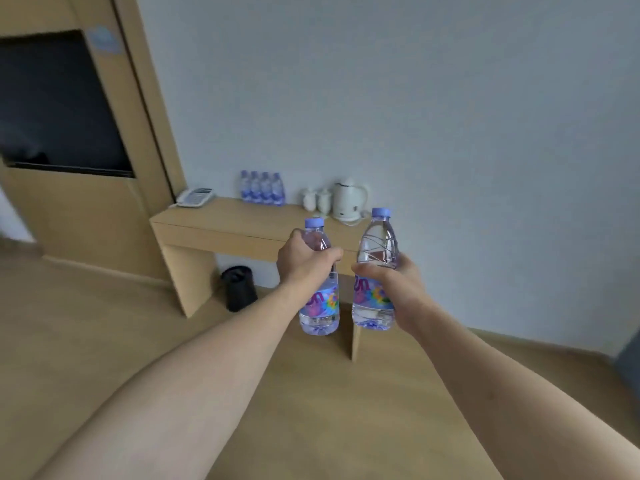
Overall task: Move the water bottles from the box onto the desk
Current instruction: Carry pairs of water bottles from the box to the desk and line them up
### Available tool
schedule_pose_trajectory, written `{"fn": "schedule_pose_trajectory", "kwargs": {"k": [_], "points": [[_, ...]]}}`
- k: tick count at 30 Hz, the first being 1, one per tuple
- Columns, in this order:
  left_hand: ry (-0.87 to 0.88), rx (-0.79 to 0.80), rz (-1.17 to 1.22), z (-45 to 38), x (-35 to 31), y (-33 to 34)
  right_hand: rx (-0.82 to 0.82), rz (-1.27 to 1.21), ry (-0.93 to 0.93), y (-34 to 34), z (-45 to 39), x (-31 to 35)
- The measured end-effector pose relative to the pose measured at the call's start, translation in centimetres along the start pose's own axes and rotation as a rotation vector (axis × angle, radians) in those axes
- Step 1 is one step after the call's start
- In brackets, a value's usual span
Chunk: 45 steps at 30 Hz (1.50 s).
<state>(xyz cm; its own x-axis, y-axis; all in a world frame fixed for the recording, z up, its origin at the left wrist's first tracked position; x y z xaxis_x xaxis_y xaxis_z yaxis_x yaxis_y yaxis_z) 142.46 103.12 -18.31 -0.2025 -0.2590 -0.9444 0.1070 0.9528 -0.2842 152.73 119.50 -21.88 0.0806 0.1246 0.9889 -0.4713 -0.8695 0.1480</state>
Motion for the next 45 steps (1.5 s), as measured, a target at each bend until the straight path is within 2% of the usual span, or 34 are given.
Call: {"fn": "schedule_pose_trajectory", "kwargs": {"k": [7,14,20,26,34,40,45], "points": [[-0.068,-0.149,0.03,-13.4,1.8,-1.8,0.244,0.023,0.061,7.1,-15.1,0.2],[-0.13,-0.277,-0.03,-23.5,5.3,-5.5,0.359,0.046,0.133,14.5,-25.9,-2.0],[-0.161,-0.325,-0.047,-33.6,10.7,-9.0,0.388,0.068,0.15,22.0,-35.0,-5.3],[-0.172,-0.284,-0.039,-47.2,15.9,-13.1,0.389,0.109,0.168,31.3,-45.5,-8.2],[-0.174,-0.217,-0.089,-62.9,19.2,-17.4,0.326,0.078,0.214,41.2,-58.8,-10.2],[-0.206,-0.204,-0.113,-73.4,24.2,-18.4,0.319,0.123,0.207,46.3,-68.9,-13.5],[-0.242,-0.177,-0.122,-84.3,29.2,-16.5,0.317,0.155,0.215,49.1,-79.7,-17.6]]}}
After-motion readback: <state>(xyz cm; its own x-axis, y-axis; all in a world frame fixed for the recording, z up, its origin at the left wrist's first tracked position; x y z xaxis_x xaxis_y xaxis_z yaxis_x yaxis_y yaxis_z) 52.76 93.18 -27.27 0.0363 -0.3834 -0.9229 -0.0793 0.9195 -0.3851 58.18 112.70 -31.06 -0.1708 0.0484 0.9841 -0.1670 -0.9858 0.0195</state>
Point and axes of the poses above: each hand's wrist, its own z-axis away from the middle knuckle, its own y-axis out of the palm, x = y × z, the point moved 6 cm from there along -z, towards the middle knuckle, and after that the axes turned 4 degrees about x, right-handed, at the moved point
